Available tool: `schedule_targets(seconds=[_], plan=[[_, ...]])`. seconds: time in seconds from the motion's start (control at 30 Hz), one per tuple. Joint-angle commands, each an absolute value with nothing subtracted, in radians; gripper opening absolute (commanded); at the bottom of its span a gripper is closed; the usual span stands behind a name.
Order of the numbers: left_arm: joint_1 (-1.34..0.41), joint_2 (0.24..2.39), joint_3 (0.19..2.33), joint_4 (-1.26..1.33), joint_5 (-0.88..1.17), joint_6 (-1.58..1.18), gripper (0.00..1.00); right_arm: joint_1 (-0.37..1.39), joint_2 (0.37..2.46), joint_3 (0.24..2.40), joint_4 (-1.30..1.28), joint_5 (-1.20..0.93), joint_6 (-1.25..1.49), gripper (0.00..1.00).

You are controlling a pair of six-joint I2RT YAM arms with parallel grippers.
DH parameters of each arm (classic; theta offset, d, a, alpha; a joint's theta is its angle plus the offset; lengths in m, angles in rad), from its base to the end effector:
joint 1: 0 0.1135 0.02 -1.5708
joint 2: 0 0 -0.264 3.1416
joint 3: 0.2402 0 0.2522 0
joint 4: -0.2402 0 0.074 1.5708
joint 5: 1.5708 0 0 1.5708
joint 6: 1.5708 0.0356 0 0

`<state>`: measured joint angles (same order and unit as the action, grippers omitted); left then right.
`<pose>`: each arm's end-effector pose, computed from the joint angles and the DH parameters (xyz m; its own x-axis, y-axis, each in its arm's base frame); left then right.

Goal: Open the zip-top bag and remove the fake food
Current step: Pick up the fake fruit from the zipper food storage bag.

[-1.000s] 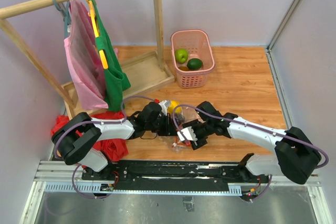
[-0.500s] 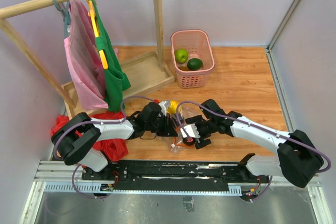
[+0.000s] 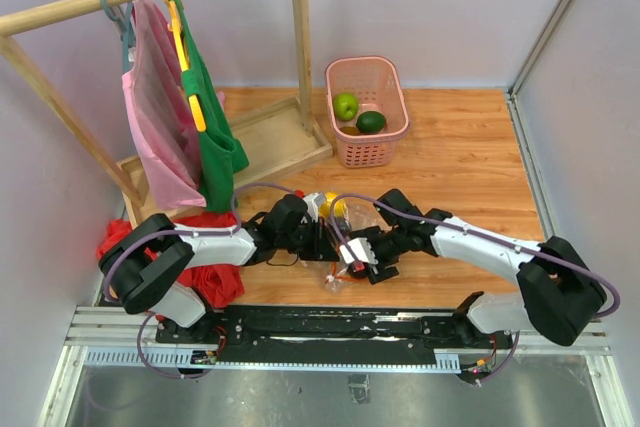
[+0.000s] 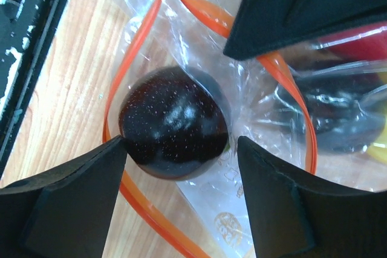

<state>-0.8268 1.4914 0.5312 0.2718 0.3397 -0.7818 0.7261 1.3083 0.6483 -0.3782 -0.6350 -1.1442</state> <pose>0.1753 -0.2080 0.1420 -0.9169 0.0152 -0.3989 0.3128 0.6481 -0.6943 0.1609 0.1711 0.1772 0.4251 -0.6027 -0.6753 -0.9008 -0.3544 -0.2508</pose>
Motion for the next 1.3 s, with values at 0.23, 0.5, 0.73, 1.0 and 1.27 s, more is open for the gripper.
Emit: schedule_targets(seconds=[0.23,0.5,0.73,1.0,1.27], plan=[[-0.818,1.539,0.529,0.219,0.361,-0.770,0.00,0.837,1.333,0.656,-0.322,-0.578,-1.061,0.80],[-0.817,1.517,0.518,0.206,0.336,-0.776,0.00,0.837,1.337,0.653,-0.297,-0.467,-1.027,0.74],[-0.799,1.514,0.501,0.172,0.319,-0.795,0.00,0.815,1.253,0.628,-0.277,-0.431,-0.972,0.76],[-0.799,1.544,0.525,0.117,0.327,-0.793,0.00,0.813,1.231,0.597,-0.271,-0.405,-0.945,0.70],[-0.799,1.550,0.531,0.114,0.345,-0.802,0.00,0.811,1.267,0.638,-0.337,-0.497,-0.933,0.56]])
